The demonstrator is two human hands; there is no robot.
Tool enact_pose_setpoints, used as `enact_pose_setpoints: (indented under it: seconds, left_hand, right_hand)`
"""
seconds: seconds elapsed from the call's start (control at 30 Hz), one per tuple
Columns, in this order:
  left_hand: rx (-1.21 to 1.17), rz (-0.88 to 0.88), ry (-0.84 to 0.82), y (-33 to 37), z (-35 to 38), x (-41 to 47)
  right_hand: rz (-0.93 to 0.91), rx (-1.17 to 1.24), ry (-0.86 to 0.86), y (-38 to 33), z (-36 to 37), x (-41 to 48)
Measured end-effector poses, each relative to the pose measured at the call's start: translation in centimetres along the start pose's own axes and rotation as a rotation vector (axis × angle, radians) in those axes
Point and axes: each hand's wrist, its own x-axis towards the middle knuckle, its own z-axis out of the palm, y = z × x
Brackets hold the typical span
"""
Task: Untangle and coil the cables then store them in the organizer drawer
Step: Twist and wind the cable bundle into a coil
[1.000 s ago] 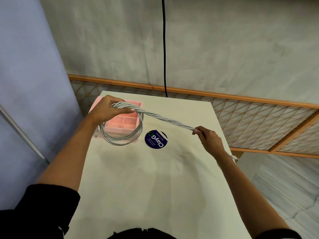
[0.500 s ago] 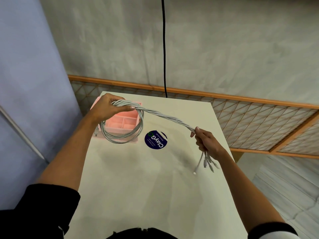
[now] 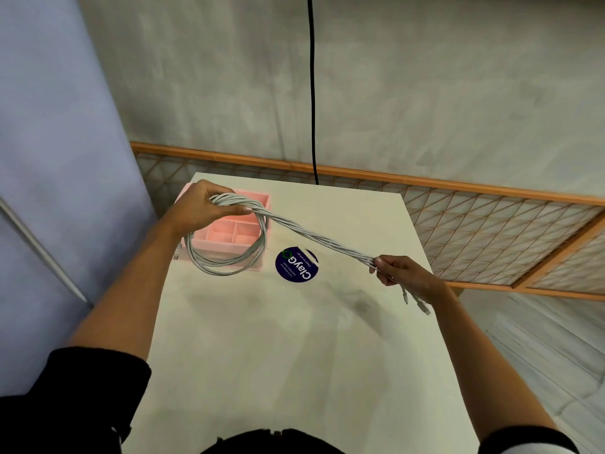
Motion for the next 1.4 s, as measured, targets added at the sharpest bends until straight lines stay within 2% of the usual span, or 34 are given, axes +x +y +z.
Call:
enact_pose_setpoints:
  seconds: [0.17, 0.27, 0.37, 0.53, 0.67, 0.77, 0.9, 1.1, 1.17, 1.2, 1.27, 1.33, 1.4]
  left_hand:
    - [0.046, 0.002, -0.013, -0.2, 0.9, 0.1]
    - [0.036, -0.001, 0.003, -0.2, 1.0, 0.1]
    - [0.032, -0.012, 0.033, 0.1, 0.6, 0.0]
    - [0.024, -0.026, 0.057, 0.2, 0.1, 0.1]
    - [0.015, -0.021, 0.061, -0.2, -0.3, -0.1]
    - [0.009, -0.03, 0.055, -0.6, -0.6, -0.3]
    - [0.003, -0.056, 0.043, -0.9, -0.8, -0.5]
    - [-0.014, -0.06, 0.03, -0.3, -0.3, -0.5]
    - [-0.003, -0.062, 0.029, -0.3, -0.2, -0.5]
    - [0.0, -0.058, 0.035, -0.4, -0.1, -0.4]
    - [-0.007, -0.045, 0.049, -0.6, -0.3, -0.4]
    - [-0.019, -0.049, 0.052, -0.9, -0.7, -0.4]
    - [-0.027, -0.056, 0.048, -1.0, -0.8, -0.6]
  right_hand:
    - [0.057, -0.205, 0.117, 0.0, -0.1, 0.7]
    - [0.087, -0.134, 0.207, 0.1, 0.3, 0.8]
    - [0.119, -0.013, 0.224, -0.3, 1.0, 0.6]
    - [0.233, 0.209, 0.15, -1.3, 1.2, 0.5]
    - [0.189, 0.287, -0.069, -1.9, 0.7, -0.6]
    - [0.168, 0.322, -0.125, -2.2, 0.4, -1.3]
    - [0.103, 0.283, -0.074, -2.7, 0.2, -1.6]
    - [0.128, -0.096, 0.161, -3.5, 0.6, -0.5]
    - [0.17, -0.072, 0.221, -3.8, 0.7, 0.0]
    - [0.2, 0.019, 0.218, -3.8, 0.7, 0.0]
    - [0.233, 0.225, 0.072, -3.6, 0.4, -0.2]
    - [0.185, 0.316, -0.105, -3.1, 0.0, -0.8]
    - [0.119, 0.386, -0.184, -2.8, -0.2, -1.3]
